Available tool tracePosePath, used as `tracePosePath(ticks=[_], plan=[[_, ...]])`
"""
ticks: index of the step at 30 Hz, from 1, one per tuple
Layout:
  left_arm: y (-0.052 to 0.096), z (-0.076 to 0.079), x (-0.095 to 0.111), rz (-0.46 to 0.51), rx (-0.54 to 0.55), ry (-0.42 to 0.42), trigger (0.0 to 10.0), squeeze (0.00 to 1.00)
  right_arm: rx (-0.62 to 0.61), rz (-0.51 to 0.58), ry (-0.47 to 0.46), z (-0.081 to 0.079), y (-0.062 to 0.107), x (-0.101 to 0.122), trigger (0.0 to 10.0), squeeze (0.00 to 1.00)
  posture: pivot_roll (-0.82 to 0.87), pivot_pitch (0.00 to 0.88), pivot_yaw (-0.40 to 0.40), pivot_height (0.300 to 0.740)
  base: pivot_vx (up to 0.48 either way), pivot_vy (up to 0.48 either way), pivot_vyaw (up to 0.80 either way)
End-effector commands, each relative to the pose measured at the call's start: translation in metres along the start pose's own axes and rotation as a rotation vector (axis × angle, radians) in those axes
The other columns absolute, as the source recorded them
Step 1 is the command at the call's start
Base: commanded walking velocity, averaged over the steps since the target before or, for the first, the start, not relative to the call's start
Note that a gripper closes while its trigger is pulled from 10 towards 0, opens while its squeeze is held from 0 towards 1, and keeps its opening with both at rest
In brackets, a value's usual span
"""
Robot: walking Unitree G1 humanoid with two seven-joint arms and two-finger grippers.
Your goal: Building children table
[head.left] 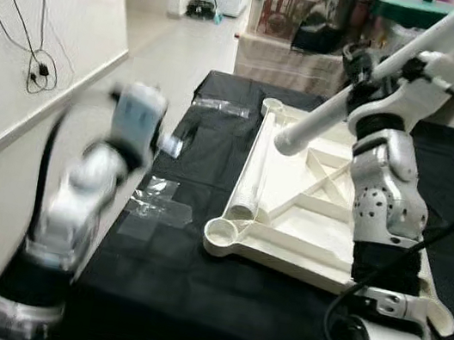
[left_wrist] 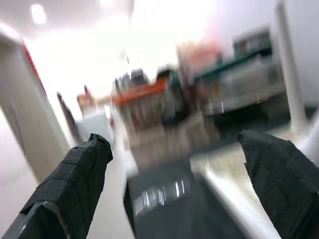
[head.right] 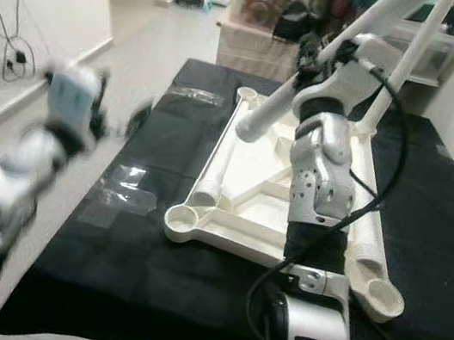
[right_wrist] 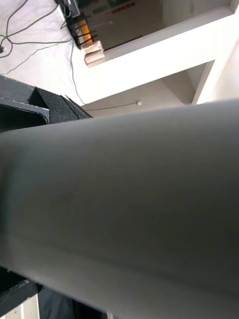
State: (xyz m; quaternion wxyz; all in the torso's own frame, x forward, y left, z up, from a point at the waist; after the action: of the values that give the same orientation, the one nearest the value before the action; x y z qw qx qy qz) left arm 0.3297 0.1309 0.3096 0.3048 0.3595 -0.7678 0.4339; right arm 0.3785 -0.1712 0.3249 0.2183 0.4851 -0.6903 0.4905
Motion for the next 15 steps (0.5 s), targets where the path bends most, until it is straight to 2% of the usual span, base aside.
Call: tracePosePath(ticks=[1,2,4,5,6,7,8,10,11,12,15], plan=[[-0.006,-0.002,0.005,0.003,-0.032,0.009,10.0,0.00,-0.003,0.034,0.010,0.000,-0.003,0.008,10.0,0.00,0.10,0.000,-0.086,0.740,0.000,0.000,0.00],[-0.019,-0.009,0.029,0.076,-0.056,0.004,10.0,0.00,-0.006,0.038,0.009,0.001,-0.004,0.009,10.0,0.00,0.10,0.000,-0.089,0.740,0.000,0.000,0.00],[-0.019,-0.009,0.029,0.076,-0.056,0.004,10.0,0.00,-0.006,0.038,0.009,0.001,-0.004,0.009,10.0,0.00,0.10,0.000,-0.089,0.740,0.000,0.000,0.00],[-0.026,-0.014,0.047,0.123,-0.079,0.010,10.0,0.00,-0.008,0.040,0.011,0.002,-0.004,0.011,10.0,0.00,0.10,0.000,-0.096,0.740,0.000,0.000,0.00],[-0.026,-0.014,0.047,0.123,-0.079,0.010,10.0,0.00,-0.008,0.040,0.011,0.002,-0.004,0.011,10.0,0.00,0.10,0.000,-0.096,0.740,0.000,0.000,0.00],[-0.030,-0.017,0.064,0.166,-0.109,0.022,10.0,0.00,-0.012,0.037,0.014,0.004,-0.003,0.011,10.0,0.00,0.10,0.000,-0.105,0.740,0.000,0.000,0.00],[-0.030,-0.017,0.064,0.166,-0.109,0.022,10.0,0.00,-0.012,0.037,0.014,0.004,-0.003,0.011,10.0,0.00,0.10,0.000,-0.105,0.740,0.000,0.000,0.00],[-0.034,-0.021,0.090,0.228,-0.157,0.026,10.0,0.00,-0.015,0.018,0.018,0.007,-0.003,0.008,10.0,0.00,0.10,0.000,-0.121,0.740,0.000,0.000,0.00],[-0.034,-0.021,0.090,0.228,-0.157,0.026,10.0,0.00,-0.015,0.018,0.018,0.007,-0.003,0.008,10.0,0.00,0.10,0.000,-0.121,0.740,0.000,0.000,0.00],[-0.034,-0.022,0.103,0.232,-0.208,0.024,10.0,0.00,-0.006,0.004,0.023,0.007,-0.003,0.007,10.0,0.00,0.10,0.000,-0.153,0.740,0.000,0.000,0.00],[-0.035,-0.021,0.106,0.229,-0.234,0.024,10.0,0.00,-0.003,0.002,0.025,0.007,-0.003,0.007,10.0,0.00,0.10,0.000,-0.153,0.740,0.000,0.000,0.00]])
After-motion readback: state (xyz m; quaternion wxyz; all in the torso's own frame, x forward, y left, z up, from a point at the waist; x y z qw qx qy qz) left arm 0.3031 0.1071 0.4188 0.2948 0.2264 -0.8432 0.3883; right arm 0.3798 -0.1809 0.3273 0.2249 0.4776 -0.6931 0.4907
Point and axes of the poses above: a point about 5 cm out from each wrist's last joint towards the gripper, its own y axis pointing back from the gripper into the wrist, its own x axis along the axis of the wrist's last joint, z = x × y, the point moved 1 cm from there along -y, pointing out of the wrist towards the gripper, and after that the axes turned 9 degrees about -y, right-handed, at the moved point
